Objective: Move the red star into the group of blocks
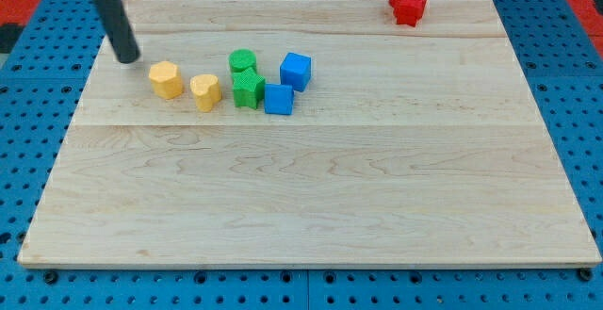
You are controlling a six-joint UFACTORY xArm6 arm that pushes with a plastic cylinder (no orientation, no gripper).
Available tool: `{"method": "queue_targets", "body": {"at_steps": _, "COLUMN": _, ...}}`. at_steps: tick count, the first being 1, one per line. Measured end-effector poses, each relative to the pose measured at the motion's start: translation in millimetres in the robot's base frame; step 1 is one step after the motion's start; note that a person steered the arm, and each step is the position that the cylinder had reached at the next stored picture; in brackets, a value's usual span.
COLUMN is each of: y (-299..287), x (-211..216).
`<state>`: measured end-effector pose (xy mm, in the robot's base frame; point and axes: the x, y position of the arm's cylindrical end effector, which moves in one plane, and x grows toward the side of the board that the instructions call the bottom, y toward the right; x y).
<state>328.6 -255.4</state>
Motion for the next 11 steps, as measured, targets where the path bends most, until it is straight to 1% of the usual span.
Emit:
{"method": "queue_targets", "body": {"at_steps": 1, "y": -5, "x": 38}}
{"method": "queue_targets", "body": {"at_steps": 2, "y": 58, "x": 52}}
{"method": "queue_targets", "body": {"at_steps": 3, "y": 128, "x": 51}}
{"method": "queue_targets", "body": {"at_steps": 4, "y": 47, "x": 49}}
{"method": "queue_targets", "body": {"at_steps": 5, "y": 47, "x": 99}}
{"method": "queue_targets", "body": {"at_steps": 6, "y": 161, "x": 160}}
{"method": "queue_targets", "body": {"at_steps": 7, "y": 315, "x": 159}}
{"method": "queue_targets", "body": {"at_steps": 8, "y": 433, "x": 103}}
{"method": "queue_targets", "body": {"at_steps": 9, "y": 539, "x": 12}}
{"method": "queue_targets", "body": {"at_steps": 10, "y": 577, "x": -71}}
{"method": "queue_targets", "body": {"at_steps": 11, "y": 590, "x": -138}}
